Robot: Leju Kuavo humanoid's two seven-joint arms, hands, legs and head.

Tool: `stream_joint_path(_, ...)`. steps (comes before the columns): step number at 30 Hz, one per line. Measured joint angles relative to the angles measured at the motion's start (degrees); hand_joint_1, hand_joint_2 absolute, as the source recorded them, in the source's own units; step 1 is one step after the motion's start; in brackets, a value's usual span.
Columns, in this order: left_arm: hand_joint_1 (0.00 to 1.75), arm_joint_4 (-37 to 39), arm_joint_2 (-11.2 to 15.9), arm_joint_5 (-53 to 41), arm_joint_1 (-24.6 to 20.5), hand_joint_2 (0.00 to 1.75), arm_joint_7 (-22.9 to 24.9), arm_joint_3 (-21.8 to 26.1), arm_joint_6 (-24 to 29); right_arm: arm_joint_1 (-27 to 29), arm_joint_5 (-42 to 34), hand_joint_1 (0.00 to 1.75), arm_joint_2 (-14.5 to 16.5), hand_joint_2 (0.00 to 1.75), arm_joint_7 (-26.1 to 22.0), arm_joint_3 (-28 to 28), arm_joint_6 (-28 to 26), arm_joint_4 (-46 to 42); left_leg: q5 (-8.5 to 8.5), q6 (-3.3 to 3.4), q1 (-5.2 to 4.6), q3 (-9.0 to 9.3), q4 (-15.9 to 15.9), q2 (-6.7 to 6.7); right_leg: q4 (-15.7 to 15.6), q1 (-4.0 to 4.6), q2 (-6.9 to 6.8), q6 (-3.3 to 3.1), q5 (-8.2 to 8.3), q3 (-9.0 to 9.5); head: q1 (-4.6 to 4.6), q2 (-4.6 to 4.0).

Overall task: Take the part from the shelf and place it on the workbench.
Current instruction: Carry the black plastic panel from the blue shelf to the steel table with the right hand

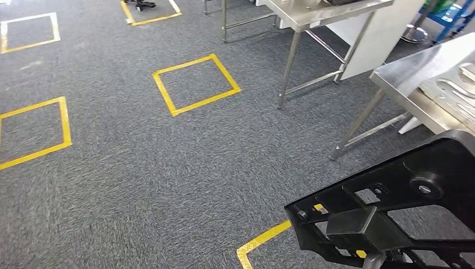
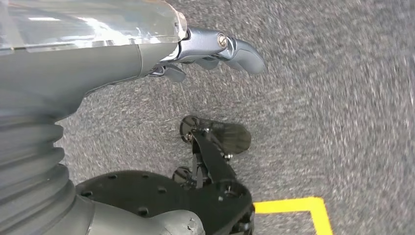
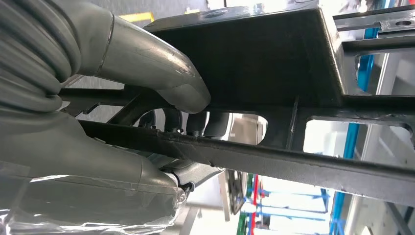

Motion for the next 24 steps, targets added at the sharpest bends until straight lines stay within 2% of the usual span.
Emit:
stream_joint_path(1,0.00,0.00,-0.02,-0.03,-0.05,1.75,0.00,0.04,-0.04,0.00,0.07,1.75,0.00,1.75,0.00,0.00,0.01,0.00,-0.12,-0.12,-0.01,0.16,0.00,0.62,-3.16,0.01,-0.48,-0.10,1.91,1.73,0.01,0.00)
stream_joint_path(2,0.00,0.00,-0.04,-0.04,-0.10,1.75,0.00,0.07,-0.10,-0.02,0.13,1.75,0.00,1.75,0.00,0.00,0.02,0.00,-0.27,-0.29,-0.03,0.40,0.00,1.18,-7.34,0.15,-1.80,-0.36,3.64,4.00,0.01,0.00)
stream_joint_path(4,0.00,0.00,-0.09,-0.05,-0.16,1.75,0.00,0.11,-0.20,-0.08,0.20,1.75,0.00,1.75,0.00,0.00,0.02,-0.02,-0.65,-0.82,-0.21,0.84,0.06,2.08,-13.34,0.65,-3.82,-1.01,5.52,7.23,-0.02,0.00)
stream_joint_path(5,0.00,0.00,-0.10,-0.05,-0.22,1.75,0.00,0.13,-0.22,-0.10,0.22,1.75,0.00,1.75,0.00,0.00,0.02,-0.04,-0.80,-1.11,-0.28,1.02,0.06,2.55,-14.45,0.91,-4.29,-1.29,5.58,7.74,-0.02,0.00)
stream_joint_path(7,0.00,0.00,-0.11,-0.05,-0.44,1.75,0.00,0.15,-0.23,-0.07,0.25,1.75,0.01,1.75,0.00,0.00,0.02,-0.10,-1.06,-1.67,-0.32,1.39,-0.05,3.40,-14.70,0.92,-3.08,-1.79,5.72,7.67,-0.04,0.00)
stream_joint_path(8,0.00,0.00,-0.11,-0.05,-0.53,1.75,-0.01,0.16,-0.23,-0.04,0.26,1.75,0.01,1.75,0.00,0.00,0.02,-0.14,-1.45,-1.98,-0.27,1.45,0.25,2.89,-14.98,0.73,-2.51,-2.11,5.90,7.77,-0.07,0.00)
stream_joint_path(10,0.00,0.00,-0.10,-0.05,-0.57,1.75,-0.02,0.20,-0.23,-0.07,0.28,1.75,0.03,1.75,0.00,0.01,0.02,-0.21,-3.96,-2.44,-0.16,0.21,3.79,0.28,-15.54,0.32,-1.36,-2.82,6.30,8.04,-0.25,0.00)
stream_joint_path(11,0.00,0.00,-0.10,-0.05,-0.50,1.75,-0.02,0.23,-0.24,-0.10,0.28,1.75,0.03,1.75,0.00,0.02,0.02,-0.22,-5.84,-2.54,-0.06,-1.25,7.20,-1.21,-15.59,0.33,-0.80,-3.00,6.34,8.06,-0.32,0.00)
stream_joint_path(12,0.00,0.00,-0.10,-0.05,-0.41,1.75,-0.01,0.28,-0.25,-0.13,0.28,1.75,0.04,1.75,0.00,0.03,0.03,-0.22,-7.69,-2.60,-0.02,-3.05,11.13,-1.93,-15.55,0.35,-0.15,-3.13,6.34,8.05,-0.38,0.00)
stream_joint_path(13,0.00,0.00,-0.11,-0.05,-0.31,1.75,-0.01,0.34,-0.26,-0.13,0.28,1.75,0.04,1.75,0.00,0.04,0.04,-0.22,-8.82,-2.66,0.02,-4.69,14.44,-2.17,-15.48,0.38,0.58,-3.16,6.31,8.06,-0.39,0.00)
stream_joint_path(14,0.00,0.00,-0.11,-0.05,-0.23,1.75,0.00,0.40,-0.28,-0.12,0.28,1.75,0.04,1.75,0.00,0.04,0.05,-0.22,-8.83,-2.71,0.05,-5.64,16.06,-2.24,-15.40,0.39,1.37,-3.16,6.28,8.09,-0.38,0.00)
stream_joint_path(15,0.00,0.00,-0.12,-0.05,-0.18,1.75,0.00,0.46,-0.30,-0.11,0.28,1.75,0.04,1.75,0.00,0.04,0.06,-0.22,-7.66,-2.73,0.11,-5.65,15.52,-2.30,-15.28,0.38,2.19,-3.10,6.23,8.14,-0.38,0.00)
stream_joint_path(16,0.00,0.00,-0.12,-0.05,-0.16,1.75,0.00,0.51,-0.31,-0.11,0.28,1.75,0.04,1.75,0.00,0.04,0.07,-0.22,-5.56,-2.72,0.19,-4.72,12.88,-2.56,-15.12,0.35,3.02,-3.00,6.13,8.22,-0.38,0.00)
stream_joint_path(17,0.00,0.00,-0.11,-0.04,-0.14,1.75,0.00,0.56,-0.32,-0.11,0.28,1.75,0.04,1.75,0.00,0.04,0.07,-0.22,-3.26,-2.68,0.33,-3.21,8.95,-3.36,-14.89,0.29,3.79,-2.81,5.99,8.25,-0.39,0.00)
stream_joint_path(18,0.00,0.00,-0.11,-0.03,-0.13,1.75,0.00,0.64,-0.31,-0.12,0.28,1.75,0.04,1.75,0.00,0.04,0.07,-0.22,-1.67,-2.62,0.42,-1.75,5.28,-4.58,-14.54,0.32,4.48,-2.54,5.80,8.16,-0.42,0.00)
stream_joint_path(19,0.00,0.00,-0.11,-0.02,-0.13,1.75,0.02,0.74,-0.30,-0.12,0.29,1.75,0.04,1.75,0.01,0.05,0.07,-0.22,-0.79,-2.49,0.50,-0.76,2.76,-5.63,-14.26,0.32,5.11,-2.23,5.69,7.99,-0.41,0.00)
stream_joint_path(20,0.00,0.00,-0.11,-0.01,-0.16,1.75,0.05,0.85,-0.27,-0.10,0.31,1.75,0.04,1.75,0.01,0.06,0.07,-0.22,-0.61,-2.32,0.49,-0.28,1.49,-6.37,-14.08,0.33,5.67,-1.88,5.65,7.76,-0.43,0.00)
stream_joint_path(21,0.00,0.00,-0.11,0.00,-0.22,1.75,0.11,0.96,-0.23,-0.06,0.34,1.75,0.04,1.75,0.02,0.07,0.06,-0.22,-0.78,-2.08,0.37,-0.18,1.27,-6.42,-14.03,0.30,6.21,-1.52,5.72,7.52,-0.44,0.00)
stream_joint_path(22,0.00,0.00,-0.13,0.01,-0.30,1.75,0.17,1.04,-0.21,0.00,0.38,1.75,0.04,1.75,0.02,0.08,0.05,-0.23,-0.63,-1.68,0.37,-0.16,1.15,-5.85,-14.12,0.20,6.76,-1.16,5.85,7.34,-0.45,0.00)
stream_joint_path(23,0.00,-0.01,-0.16,0.01,-0.37,1.75,0.23,1.09,-0.19,0.08,0.41,1.75,0.04,1.75,0.02,0.09,0.04,-0.25,-0.44,-1.27,0.37,-0.04,0.87,-5.19,-13.99,0.14,6.69,-0.87,5.78,7.19,-0.47,0.00)
stream_joint_path(24,0.00,-0.01,-0.19,0.01,-0.42,1.75,0.27,1.11,-0.17,0.12,0.43,1.75,0.04,1.75,0.02,0.10,0.02,-0.27,-0.22,-0.82,0.42,0.06,0.54,-4.57,-13.27,0.13,5.75,-0.59,5.25,6.79,-0.29,0.00)
